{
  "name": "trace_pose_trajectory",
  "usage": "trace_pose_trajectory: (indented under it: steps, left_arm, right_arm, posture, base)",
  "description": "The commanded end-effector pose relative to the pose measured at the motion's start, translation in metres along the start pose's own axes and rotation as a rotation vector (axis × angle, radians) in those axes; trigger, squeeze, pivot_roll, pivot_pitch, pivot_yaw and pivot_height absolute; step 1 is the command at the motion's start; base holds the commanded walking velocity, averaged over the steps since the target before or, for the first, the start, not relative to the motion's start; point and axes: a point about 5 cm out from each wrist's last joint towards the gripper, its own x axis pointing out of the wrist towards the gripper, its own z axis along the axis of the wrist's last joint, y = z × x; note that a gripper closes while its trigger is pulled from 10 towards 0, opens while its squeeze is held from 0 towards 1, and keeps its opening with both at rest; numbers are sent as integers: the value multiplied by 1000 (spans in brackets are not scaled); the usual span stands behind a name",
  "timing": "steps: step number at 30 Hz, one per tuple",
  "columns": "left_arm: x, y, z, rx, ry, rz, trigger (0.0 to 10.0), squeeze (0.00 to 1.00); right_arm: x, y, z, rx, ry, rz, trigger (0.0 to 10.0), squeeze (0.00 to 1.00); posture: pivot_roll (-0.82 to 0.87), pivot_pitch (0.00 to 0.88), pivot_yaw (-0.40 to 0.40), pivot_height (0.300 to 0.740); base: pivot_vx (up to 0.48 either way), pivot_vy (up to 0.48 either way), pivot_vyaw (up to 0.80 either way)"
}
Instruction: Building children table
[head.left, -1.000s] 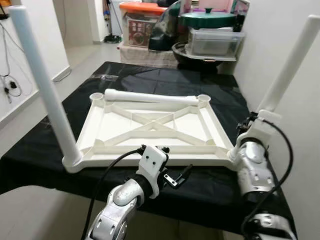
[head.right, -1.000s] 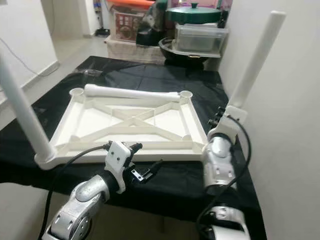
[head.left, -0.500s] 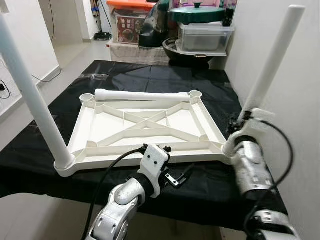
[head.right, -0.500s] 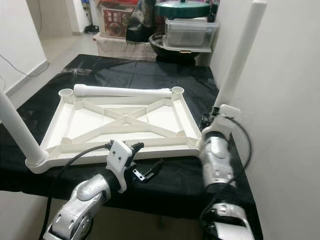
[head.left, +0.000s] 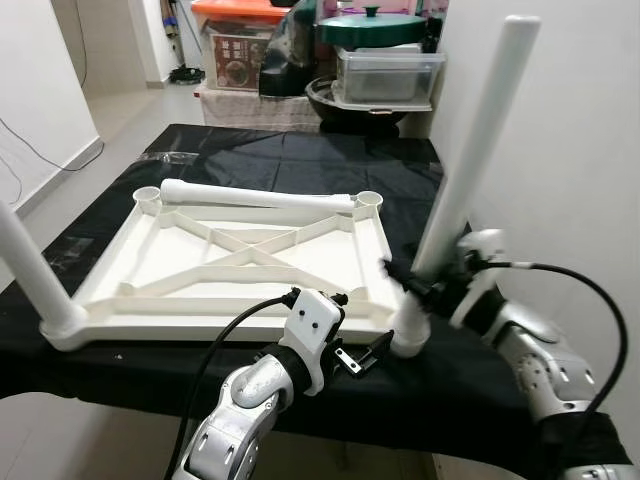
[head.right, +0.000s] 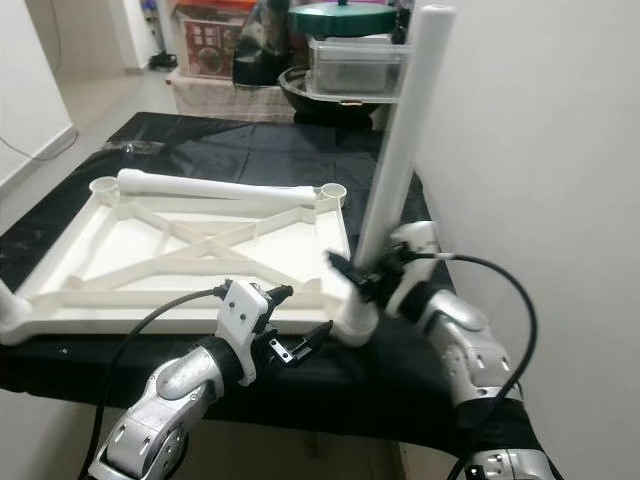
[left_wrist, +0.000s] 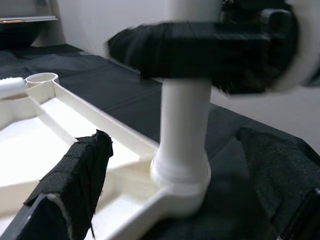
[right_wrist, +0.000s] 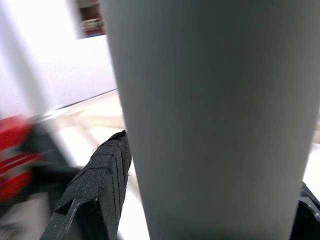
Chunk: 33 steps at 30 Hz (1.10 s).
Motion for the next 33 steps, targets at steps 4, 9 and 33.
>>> trace_pose_trajectory:
  steps: [4, 9, 33]
  left_arm:
    - [0, 1, -2, 3, 5, -2, 10000, 0]
    - [0, 2, -4, 2, 6, -2, 10000, 0]
    - [-1, -2, -5, -2, 3, -5, 10000, 0]
  right_arm:
    - [7, 8, 0, 16, 9, 91, 10000, 0]
    - [16, 4, 3, 3, 4, 56, 0, 0]
    - [-29, -47, -18, 140, -146, -1574, 0, 0]
  posture:
    - [105, 0, -55, 740]
    - [105, 0, -55, 740]
    - [73, 0, -50, 740]
  base:
    - [0, 0, 0]
    - [0, 0, 0]
    - [0, 0, 0]
